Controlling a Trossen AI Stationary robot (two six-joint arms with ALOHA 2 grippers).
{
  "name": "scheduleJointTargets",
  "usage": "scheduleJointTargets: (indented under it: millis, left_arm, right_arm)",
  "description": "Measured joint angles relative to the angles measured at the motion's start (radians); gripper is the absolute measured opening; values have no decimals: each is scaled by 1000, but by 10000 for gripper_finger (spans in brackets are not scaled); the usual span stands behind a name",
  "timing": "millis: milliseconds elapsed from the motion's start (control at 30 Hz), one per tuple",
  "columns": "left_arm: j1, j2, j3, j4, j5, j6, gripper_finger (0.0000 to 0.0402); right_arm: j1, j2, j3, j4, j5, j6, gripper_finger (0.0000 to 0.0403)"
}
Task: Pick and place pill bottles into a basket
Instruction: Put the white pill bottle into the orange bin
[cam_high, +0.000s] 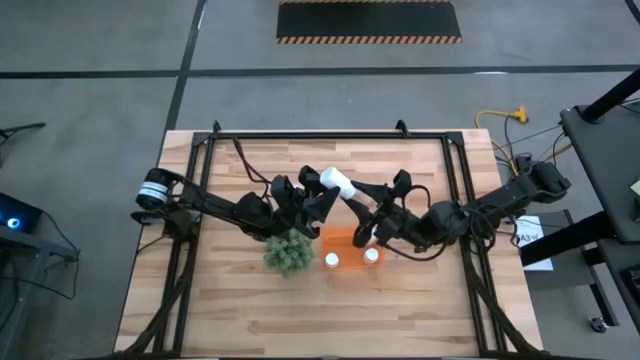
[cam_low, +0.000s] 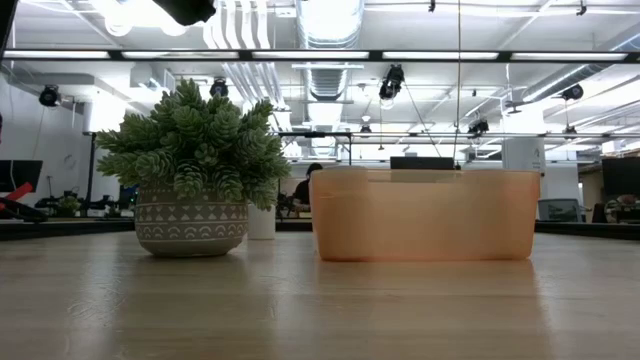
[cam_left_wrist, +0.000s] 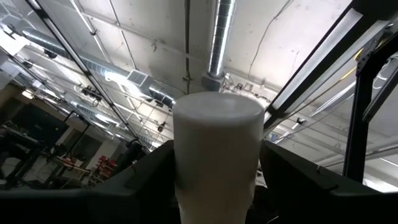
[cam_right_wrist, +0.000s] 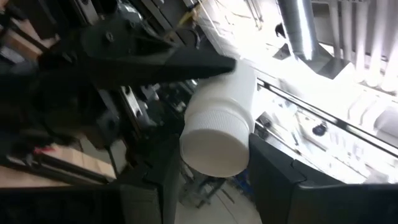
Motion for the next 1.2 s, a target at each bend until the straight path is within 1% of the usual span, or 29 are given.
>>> scheduleJointTargets:
  millis: [100, 200, 367, 700, 800, 967, 1067, 1133, 1200]
  left_arm:
    - [1, -18, -24, 0, -2, 20, 212]
    - [0, -35, -45, 3, -1, 71, 212]
    - [-4, -87, -110, 6, 17, 81, 213]
    - [-6, -171, -239, 11, 15, 75, 212]
    - [-10, -185, -267, 6, 22, 73, 212]
    - [-17, -200, -313, 9, 27, 72, 212]
    - [-19, -200, -327, 4, 28, 72, 212]
    - [-19, -200, -335, 6, 29, 72, 212]
    - [-19, -200, -346, 4, 29, 72, 212]
  right_arm:
    - [1, -6, 0, -1, 62, -38, 138]
    - [1, -9, -1, -1, 98, -59, 138]
    - [5, -19, -2, -17, 199, -67, 138]
    - [6, -71, -9, -218, 192, 36, 138]
    - [7, -98, -4, -371, 200, 84, 138]
    - [6, -136, 40, -791, 210, 302, 138]
    - [7, -139, 81, -1025, 188, 423, 138]
    - [11, -136, 107, -1152, 175, 472, 138]
    - [13, -131, 134, -1253, 140, 503, 138]
